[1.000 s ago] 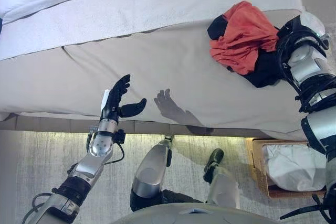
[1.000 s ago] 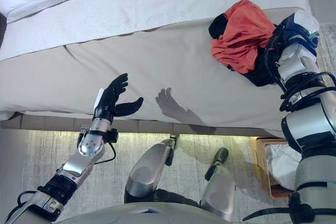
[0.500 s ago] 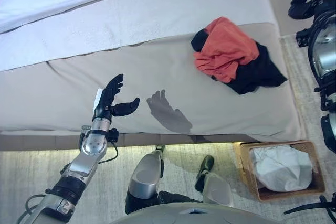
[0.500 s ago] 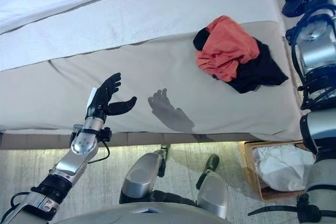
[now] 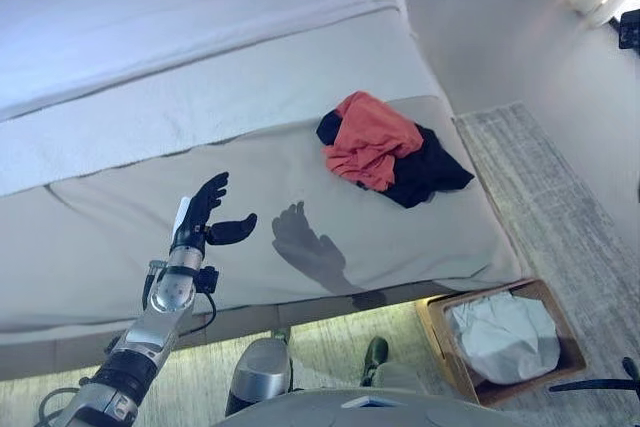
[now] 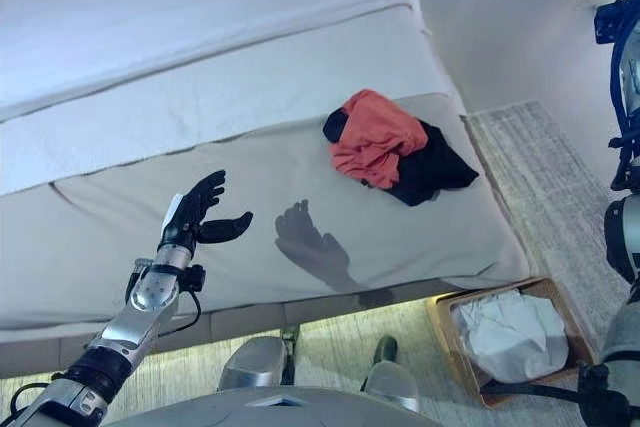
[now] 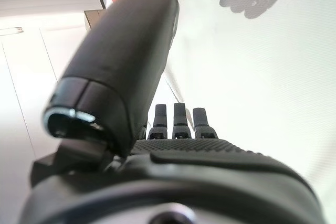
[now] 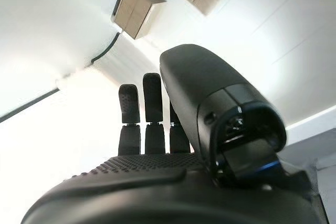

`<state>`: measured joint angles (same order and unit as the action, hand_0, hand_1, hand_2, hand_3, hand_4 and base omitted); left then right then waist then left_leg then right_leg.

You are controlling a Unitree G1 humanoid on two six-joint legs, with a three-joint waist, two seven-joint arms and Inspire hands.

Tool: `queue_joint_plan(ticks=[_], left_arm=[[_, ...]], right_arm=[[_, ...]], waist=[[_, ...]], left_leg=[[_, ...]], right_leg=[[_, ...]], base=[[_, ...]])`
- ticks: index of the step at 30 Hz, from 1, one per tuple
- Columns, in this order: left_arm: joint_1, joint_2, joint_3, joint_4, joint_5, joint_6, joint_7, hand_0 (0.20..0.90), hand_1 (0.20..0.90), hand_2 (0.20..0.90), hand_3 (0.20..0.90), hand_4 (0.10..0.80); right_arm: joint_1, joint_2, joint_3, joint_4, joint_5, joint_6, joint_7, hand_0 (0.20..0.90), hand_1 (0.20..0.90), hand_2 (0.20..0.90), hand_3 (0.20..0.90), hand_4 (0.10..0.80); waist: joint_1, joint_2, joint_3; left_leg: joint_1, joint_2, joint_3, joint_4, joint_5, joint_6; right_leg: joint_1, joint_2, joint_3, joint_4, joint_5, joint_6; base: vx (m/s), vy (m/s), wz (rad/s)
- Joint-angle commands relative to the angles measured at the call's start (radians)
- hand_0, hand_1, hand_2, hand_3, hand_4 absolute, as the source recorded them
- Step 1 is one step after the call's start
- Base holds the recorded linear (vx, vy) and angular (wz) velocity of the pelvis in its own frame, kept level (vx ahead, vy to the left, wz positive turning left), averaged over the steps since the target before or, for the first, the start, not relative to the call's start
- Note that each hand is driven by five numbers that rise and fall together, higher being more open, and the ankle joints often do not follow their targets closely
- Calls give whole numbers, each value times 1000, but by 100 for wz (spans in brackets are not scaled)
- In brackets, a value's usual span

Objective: Pick up the clothes from the bed and place them into the basket

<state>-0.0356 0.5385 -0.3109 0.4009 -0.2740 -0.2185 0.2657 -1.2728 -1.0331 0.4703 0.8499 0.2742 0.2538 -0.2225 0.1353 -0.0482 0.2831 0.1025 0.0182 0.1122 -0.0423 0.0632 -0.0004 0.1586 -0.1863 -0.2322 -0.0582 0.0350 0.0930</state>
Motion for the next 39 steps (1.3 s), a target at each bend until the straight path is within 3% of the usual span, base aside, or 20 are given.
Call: queue_joint_plan(ticks=[1,2,10,15,23,28,39], left_arm=[[-12,10,-33,-35,41,-83,-1,900,900,900,900,800],[-18,7,-36,-36,42,-80,-1,900,900,900,900,800],[-45,-21,-57,-42,56,-91,7,900,900,900,900,800],[-106,-38,-93,-77,23,-173,10,900,900,900,900,800],[-114,-21,-108,-172,-9,-162,29,900,900,900,900,800],[-91,-16,-131,-196,-11,-163,38,900,900,900,900,800],[-64,9,-137,-253,-34,-206,74,900,900,900,900,800]], right_arm=[[-94,-56,107,-5,-43,-48,31,604,604,604,554,454],[-80,-47,101,-1,-56,-49,50,900,900,900,900,800],[-22,49,117,68,-191,-79,93,900,900,900,900,800],[-88,102,185,146,-281,-89,31,900,900,900,900,800],[-123,165,200,159,-286,-65,-56,900,900,900,900,800],[-106,196,202,126,-304,-18,-88,900,900,900,900,800],[-120,193,232,195,-319,46,-81,900,900,900,900,800]], waist=[[23,-10,-144],[26,-9,-144],[57,15,-104],[98,95,72],[138,133,235],[156,153,237],[172,184,237]], left_leg=[[-2,76,-14,20,-75,-43],[-5,75,-18,19,-74,-43],[-55,56,-52,73,-87,-35],[-236,4,-106,255,-124,-23],[-432,-51,-144,496,-213,14],[-540,-70,-161,575,-240,36],[-663,-87,-165,654,-265,53]], right_leg=[[-47,-32,-39,124,-41,1],[-48,-33,-41,124,-41,0],[-81,-47,-68,172,-65,-13],[-236,-99,-81,352,-124,-49],[-433,-134,-53,646,-226,-70],[-538,-146,-61,744,-247,-82],[-668,-134,-52,840,-284,-96]], base=[[0,0,0],[0,0,0],[-32,9,9],[-275,101,22],[-95,11,17],[-27,-2,16],[-25,6,7]])
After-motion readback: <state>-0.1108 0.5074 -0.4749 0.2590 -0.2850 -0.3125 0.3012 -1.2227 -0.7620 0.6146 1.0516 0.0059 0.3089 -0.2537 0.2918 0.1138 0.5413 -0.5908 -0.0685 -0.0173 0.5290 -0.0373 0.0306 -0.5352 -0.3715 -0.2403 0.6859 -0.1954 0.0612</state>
